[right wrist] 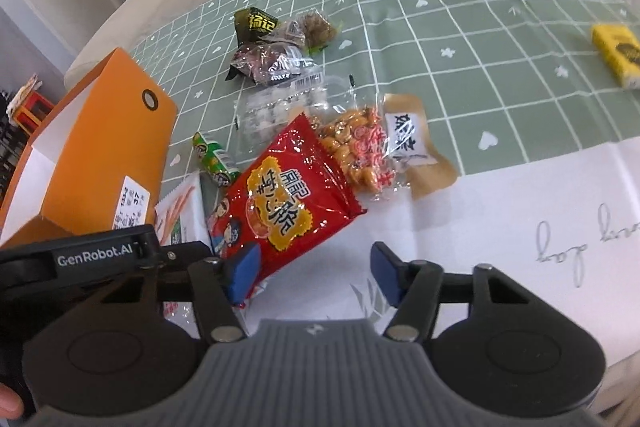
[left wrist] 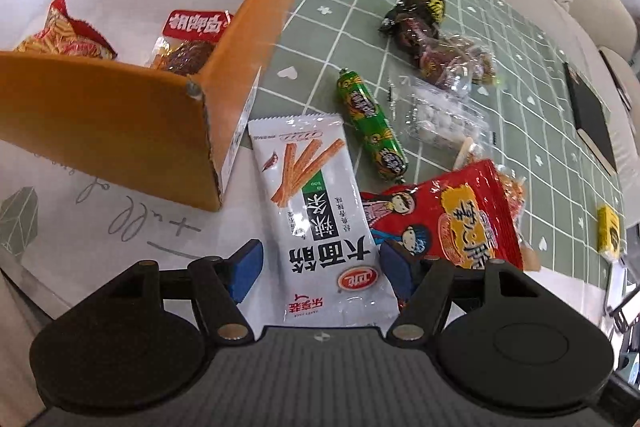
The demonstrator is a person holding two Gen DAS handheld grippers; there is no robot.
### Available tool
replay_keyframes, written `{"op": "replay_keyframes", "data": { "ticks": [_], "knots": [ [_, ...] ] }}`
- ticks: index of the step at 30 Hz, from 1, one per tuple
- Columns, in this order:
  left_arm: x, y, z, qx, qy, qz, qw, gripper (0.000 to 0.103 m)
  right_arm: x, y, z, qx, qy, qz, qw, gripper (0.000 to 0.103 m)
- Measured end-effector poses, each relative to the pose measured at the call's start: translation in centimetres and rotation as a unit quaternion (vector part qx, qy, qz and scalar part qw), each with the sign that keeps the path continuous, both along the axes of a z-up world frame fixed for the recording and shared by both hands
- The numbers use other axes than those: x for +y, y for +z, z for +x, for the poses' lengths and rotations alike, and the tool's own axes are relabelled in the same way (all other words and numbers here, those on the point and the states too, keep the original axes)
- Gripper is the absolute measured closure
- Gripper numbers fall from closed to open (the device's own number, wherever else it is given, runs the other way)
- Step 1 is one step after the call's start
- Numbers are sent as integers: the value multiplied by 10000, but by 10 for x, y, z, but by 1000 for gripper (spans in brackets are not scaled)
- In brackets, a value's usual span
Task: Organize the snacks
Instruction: 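Grasp the white spicy-strip packet with the left gripper while the right grasps the red spicy strip bag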
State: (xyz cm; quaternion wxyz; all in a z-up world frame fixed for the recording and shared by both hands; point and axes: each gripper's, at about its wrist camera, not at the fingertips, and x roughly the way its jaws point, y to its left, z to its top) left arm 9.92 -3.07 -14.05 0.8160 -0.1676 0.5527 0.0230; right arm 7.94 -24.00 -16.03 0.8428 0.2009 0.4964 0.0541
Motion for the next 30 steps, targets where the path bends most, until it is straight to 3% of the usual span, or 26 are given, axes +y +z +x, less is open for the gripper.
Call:
{"op": "replay_keyframes", "data": {
  "ticks": [4,6,12,15,19,25,27,30],
  "knots": [
    [-3,-2,5,24,102,39,9999,24,-2,-4,3,15,-142,307,9994,50],
    [-7,-1,5,-6,-1,113,9999,24,-1,-4,4,-23,-110,394,9992,69],
    [-14,0,2,-36,-454,118,9989,38,1,10,-1,-297,28,182,9994,92],
    [-17,0,0,-41,-705,96,9975,41,-7,14,-6,-272,-17,152,9995,94],
    [-23,1,-6,-50,-1205,344,9921,42,-20,19,-14,-216,-110,150,9996,95],
    [-35,1,-21,-121,-2189,629,9737,43,-35,22,-22,-73,69,157,9998,96],
    [-38,0,-24,-127,-2312,699,9703,43,-43,18,-28,-6,-45,177,9998,94],
    [-38,0,-23,-117,-2168,705,9736,40,-55,9,-31,148,-351,320,9988,90]
  ]
}}
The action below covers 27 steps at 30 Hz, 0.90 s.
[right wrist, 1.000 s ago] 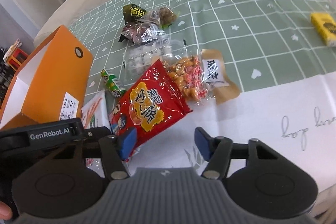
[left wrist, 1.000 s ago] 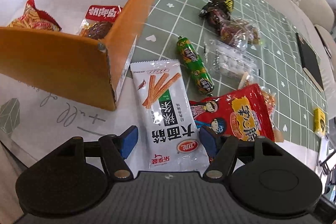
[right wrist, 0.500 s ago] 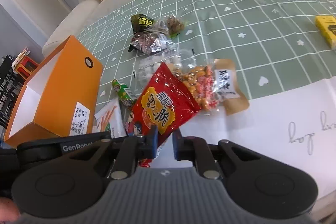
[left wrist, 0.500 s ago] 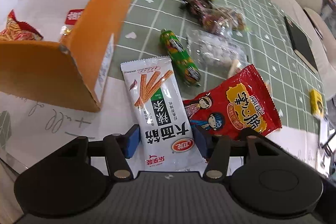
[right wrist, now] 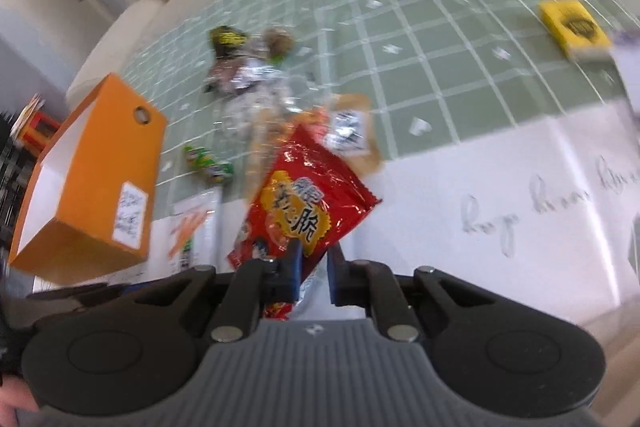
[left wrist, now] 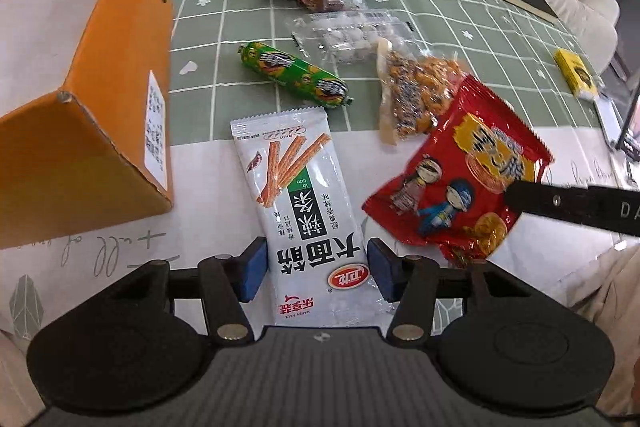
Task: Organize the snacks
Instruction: 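Grasp the white spicy-strip packet with the left gripper while the right grasps the red spicy strip bag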
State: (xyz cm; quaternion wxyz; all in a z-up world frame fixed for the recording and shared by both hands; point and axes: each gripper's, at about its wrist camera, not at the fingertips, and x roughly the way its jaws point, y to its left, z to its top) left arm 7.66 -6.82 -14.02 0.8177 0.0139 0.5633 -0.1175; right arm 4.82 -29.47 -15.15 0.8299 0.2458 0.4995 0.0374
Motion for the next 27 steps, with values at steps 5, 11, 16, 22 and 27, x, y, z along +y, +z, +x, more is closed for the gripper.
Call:
{"op": "replay_keyframes", "data": {
  "ticks": [5,11,16,22,27],
  "knots": [
    [3,-1,6,22,326,-158,9993,27,-2,-5,3,-20,-235,166,9996,68],
    [-8,-4,8,-106,298,148,9994,18,5,-12,13,23,-410,165,9990,47],
    [-14,-8,7,-294,188,413,9985,15,15,-15,15,-107,-251,-14,9996,45],
    [-13,-8,9,-439,127,397,9982,26,13,-12,12,-288,-362,125,9989,65],
    [-12,-4,7,-483,66,316,9983,46,16,2,6,-489,-304,117,9983,77]
  ]
}}
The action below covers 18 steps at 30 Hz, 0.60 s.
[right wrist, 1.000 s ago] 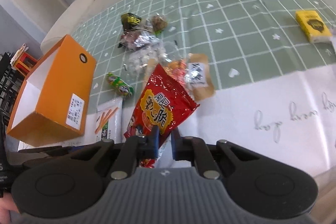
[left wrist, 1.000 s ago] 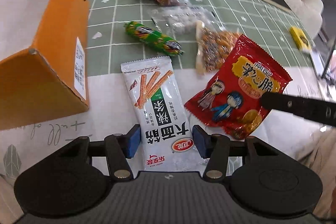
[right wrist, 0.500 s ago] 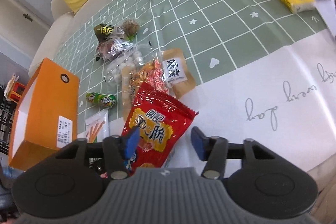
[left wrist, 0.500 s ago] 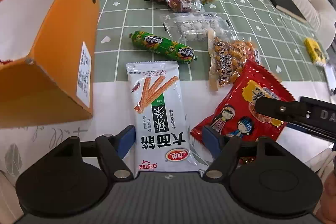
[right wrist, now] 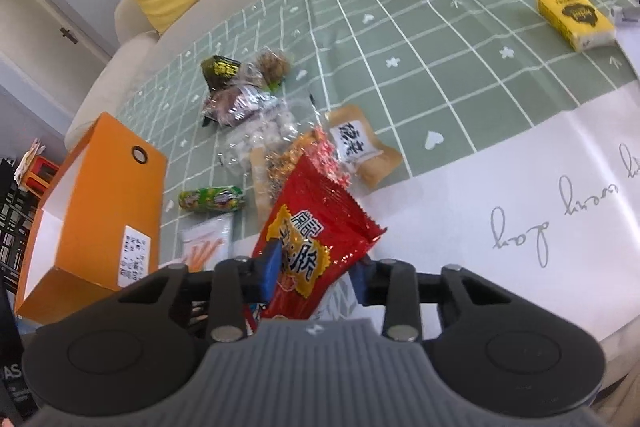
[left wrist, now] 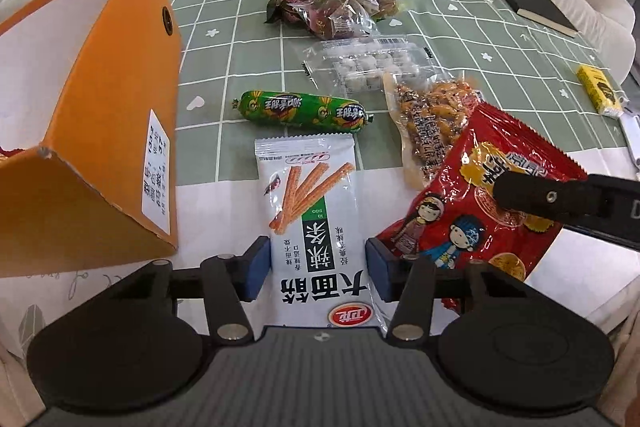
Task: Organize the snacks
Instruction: 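Grasp the white spicy-strip packet with the left gripper while the right grasps the red spicy strip bag, then lift both held packets and carry them over the orange box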
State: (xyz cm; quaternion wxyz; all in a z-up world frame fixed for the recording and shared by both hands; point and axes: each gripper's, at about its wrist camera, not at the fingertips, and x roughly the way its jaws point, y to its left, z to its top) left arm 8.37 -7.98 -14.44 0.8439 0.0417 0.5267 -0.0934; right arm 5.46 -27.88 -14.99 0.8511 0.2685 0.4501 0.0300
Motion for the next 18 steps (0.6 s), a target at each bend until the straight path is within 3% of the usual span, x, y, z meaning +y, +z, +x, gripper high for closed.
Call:
{"op": "replay_keyframes", "data": {
  "ticks": [10,18],
  "knots": [
    [13,19,-12,-155,-84,-433,9989,49,11,29,-8,-326,264,-508,9978,83],
    [22,46,-22,-414,-225,-868,9951,49,11,45,-13,-432,307,-522,9972,84]
  ]
}}
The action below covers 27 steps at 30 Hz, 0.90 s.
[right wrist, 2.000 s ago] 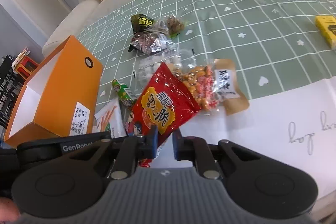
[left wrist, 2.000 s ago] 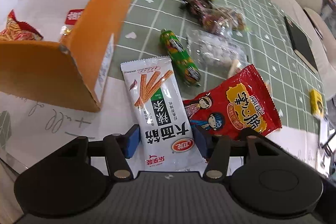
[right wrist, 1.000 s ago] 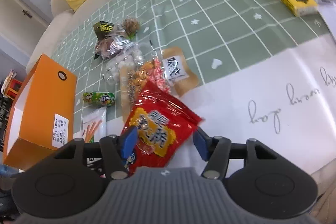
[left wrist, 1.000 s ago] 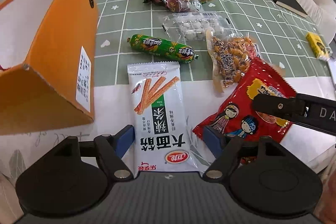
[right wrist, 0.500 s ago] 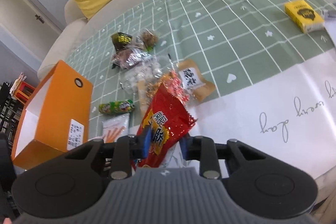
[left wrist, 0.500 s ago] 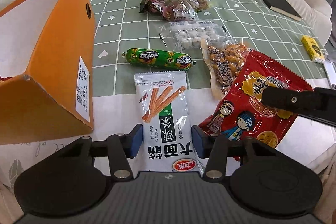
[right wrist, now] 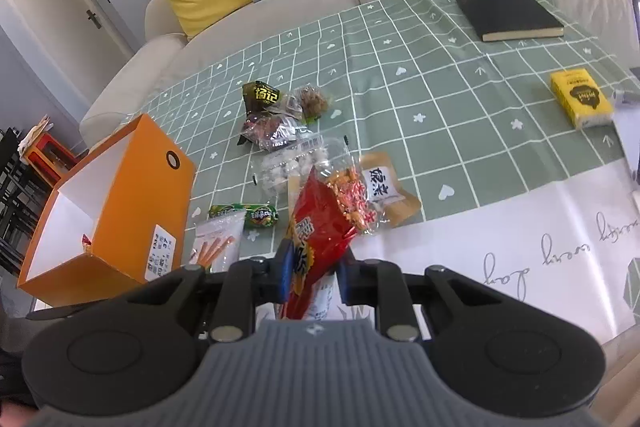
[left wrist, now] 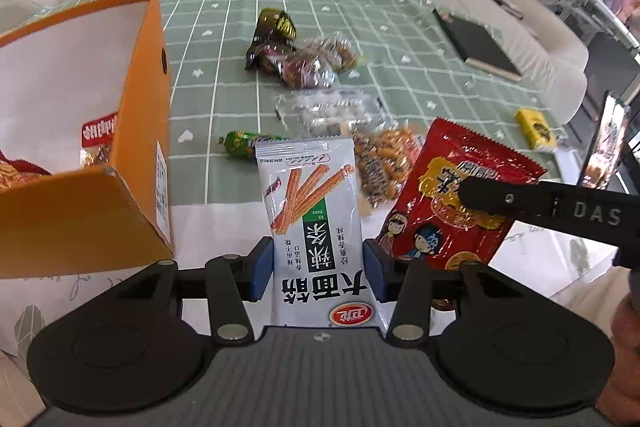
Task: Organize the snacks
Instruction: 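Lift both held packets and carry them over the orange box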
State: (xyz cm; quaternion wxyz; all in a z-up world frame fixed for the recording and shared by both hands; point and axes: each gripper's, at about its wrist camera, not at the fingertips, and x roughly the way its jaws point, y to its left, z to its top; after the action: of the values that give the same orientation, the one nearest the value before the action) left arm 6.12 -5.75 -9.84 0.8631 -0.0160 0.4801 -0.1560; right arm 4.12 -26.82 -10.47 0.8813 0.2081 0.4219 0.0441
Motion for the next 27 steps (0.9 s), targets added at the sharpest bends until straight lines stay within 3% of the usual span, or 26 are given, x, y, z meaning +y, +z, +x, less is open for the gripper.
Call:
{"op": "replay_keyframes", "data": {
  "ticks": [7,15,22,27],
  "knots": [
    [8,32,-6,-370,-5,-317,9988,49,3,26,-4,-307,6,-48,9995,85],
    [47,74,1,-782,426,-769,9931,50,23,67,2,-781,266,-120,9965,85],
    [97,106,16,-1079,965,-672,9872,50,57,106,23,-1165,710,15,9907,85],
    [130,121,27,-1165,1276,-352,9843,50,98,132,43,-1427,1202,44,9824,85]
  ]
}}
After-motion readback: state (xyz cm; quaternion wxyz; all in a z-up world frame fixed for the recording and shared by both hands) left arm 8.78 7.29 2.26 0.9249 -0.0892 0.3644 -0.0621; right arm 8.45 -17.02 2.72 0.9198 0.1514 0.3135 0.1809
